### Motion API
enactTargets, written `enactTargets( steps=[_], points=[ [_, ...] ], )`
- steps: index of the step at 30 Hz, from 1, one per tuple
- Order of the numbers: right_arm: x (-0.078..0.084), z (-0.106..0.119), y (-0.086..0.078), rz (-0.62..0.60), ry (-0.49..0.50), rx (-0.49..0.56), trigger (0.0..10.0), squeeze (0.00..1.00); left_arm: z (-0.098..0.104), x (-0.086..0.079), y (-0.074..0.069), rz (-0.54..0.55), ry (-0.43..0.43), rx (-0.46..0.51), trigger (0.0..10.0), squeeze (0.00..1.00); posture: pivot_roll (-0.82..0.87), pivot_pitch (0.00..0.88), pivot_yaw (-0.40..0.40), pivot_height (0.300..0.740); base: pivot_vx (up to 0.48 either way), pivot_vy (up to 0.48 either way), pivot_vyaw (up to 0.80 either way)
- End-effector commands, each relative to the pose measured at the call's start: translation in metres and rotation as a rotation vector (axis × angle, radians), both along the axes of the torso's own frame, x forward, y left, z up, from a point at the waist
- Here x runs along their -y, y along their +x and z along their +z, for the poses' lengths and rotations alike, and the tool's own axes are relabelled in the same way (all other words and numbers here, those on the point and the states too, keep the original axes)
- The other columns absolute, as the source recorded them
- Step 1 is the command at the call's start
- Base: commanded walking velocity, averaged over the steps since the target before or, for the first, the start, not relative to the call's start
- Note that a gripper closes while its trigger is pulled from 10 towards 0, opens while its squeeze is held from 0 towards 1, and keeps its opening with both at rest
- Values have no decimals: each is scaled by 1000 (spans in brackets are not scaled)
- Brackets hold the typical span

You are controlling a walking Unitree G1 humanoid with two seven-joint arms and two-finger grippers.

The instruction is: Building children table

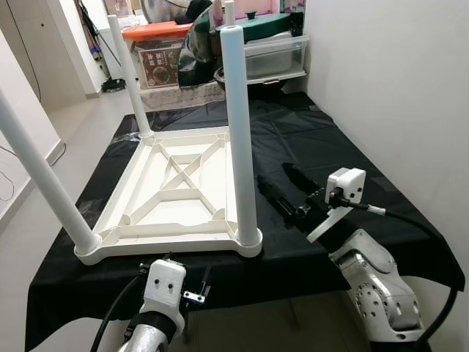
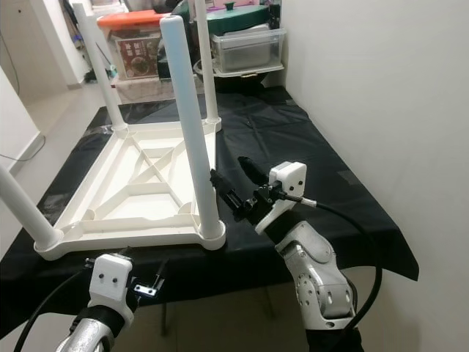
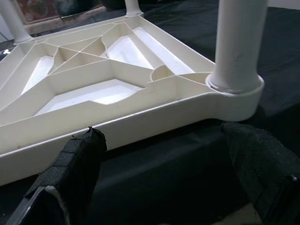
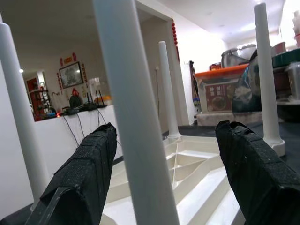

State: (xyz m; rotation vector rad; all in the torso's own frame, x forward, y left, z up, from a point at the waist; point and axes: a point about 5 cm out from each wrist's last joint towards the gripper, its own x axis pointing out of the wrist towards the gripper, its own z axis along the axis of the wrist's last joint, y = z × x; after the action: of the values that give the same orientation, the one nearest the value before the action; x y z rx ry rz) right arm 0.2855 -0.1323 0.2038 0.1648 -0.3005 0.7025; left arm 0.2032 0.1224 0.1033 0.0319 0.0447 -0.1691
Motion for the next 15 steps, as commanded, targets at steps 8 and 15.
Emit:
enactTargets(
  steps=[8,15],
  points=[
    [-27,3,8,18,-52,-4,10000,0,0,0,-2,2,2,-3,10000,0,-80,0,33,740,0,0,0],
    [-33,-2,14,-59,-104,-19,10000,0,0,0,-2,7,-2,-5,10000,0,-81,0,29,740,0,0,0]
  ],
)
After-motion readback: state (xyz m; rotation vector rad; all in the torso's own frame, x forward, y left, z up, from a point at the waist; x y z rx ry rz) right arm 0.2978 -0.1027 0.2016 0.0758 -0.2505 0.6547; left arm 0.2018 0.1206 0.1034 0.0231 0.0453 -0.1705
